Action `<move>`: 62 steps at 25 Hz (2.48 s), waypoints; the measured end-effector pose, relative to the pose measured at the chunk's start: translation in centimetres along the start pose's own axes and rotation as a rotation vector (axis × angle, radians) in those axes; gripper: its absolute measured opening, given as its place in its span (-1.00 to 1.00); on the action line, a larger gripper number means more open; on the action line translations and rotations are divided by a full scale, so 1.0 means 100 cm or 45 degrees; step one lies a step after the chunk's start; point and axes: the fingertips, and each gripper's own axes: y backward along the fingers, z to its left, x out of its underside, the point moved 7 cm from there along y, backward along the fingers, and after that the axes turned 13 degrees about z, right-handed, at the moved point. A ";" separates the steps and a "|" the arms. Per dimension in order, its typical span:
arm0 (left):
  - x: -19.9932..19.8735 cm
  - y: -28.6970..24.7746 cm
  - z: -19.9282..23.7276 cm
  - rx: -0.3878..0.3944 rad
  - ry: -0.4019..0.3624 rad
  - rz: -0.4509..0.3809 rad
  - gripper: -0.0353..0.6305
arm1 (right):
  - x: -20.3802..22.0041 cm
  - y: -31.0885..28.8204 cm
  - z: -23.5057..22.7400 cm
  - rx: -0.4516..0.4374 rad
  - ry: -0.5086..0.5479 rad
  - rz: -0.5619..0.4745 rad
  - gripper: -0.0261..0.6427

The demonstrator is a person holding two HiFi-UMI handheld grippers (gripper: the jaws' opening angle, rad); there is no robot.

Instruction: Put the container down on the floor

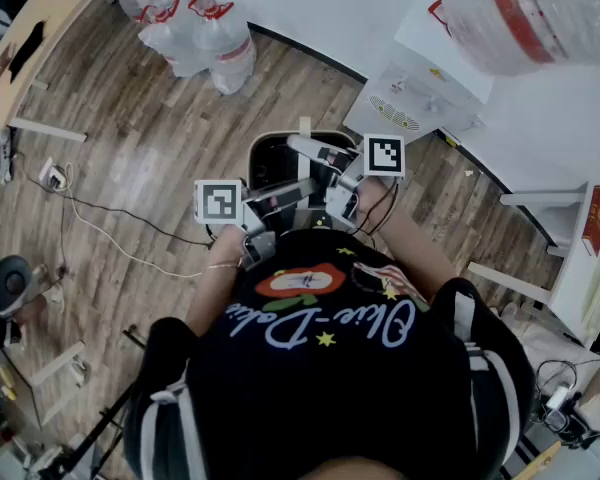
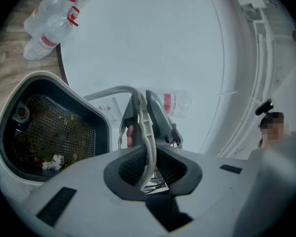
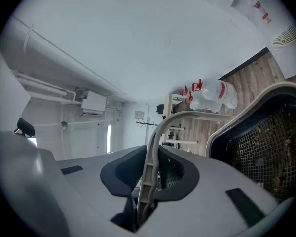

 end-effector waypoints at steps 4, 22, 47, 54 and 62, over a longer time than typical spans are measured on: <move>0.000 0.001 0.002 -0.023 0.020 0.006 -0.74 | -0.001 0.000 -0.001 0.004 0.005 -0.006 -0.76; -0.009 0.013 0.003 0.016 0.012 0.082 -0.74 | 0.000 -0.007 -0.001 0.036 -0.014 -0.115 -0.76; -0.035 0.080 0.019 0.062 0.028 0.188 -0.74 | -0.003 -0.071 0.000 0.125 -0.016 -0.227 -0.76; -0.035 0.094 0.019 0.080 0.025 0.140 -0.74 | -0.003 -0.089 0.002 0.121 -0.038 -0.196 -0.76; -0.049 0.110 0.027 0.043 0.009 0.079 -0.74 | -0.018 -0.109 -0.001 0.120 -0.010 -0.140 -0.76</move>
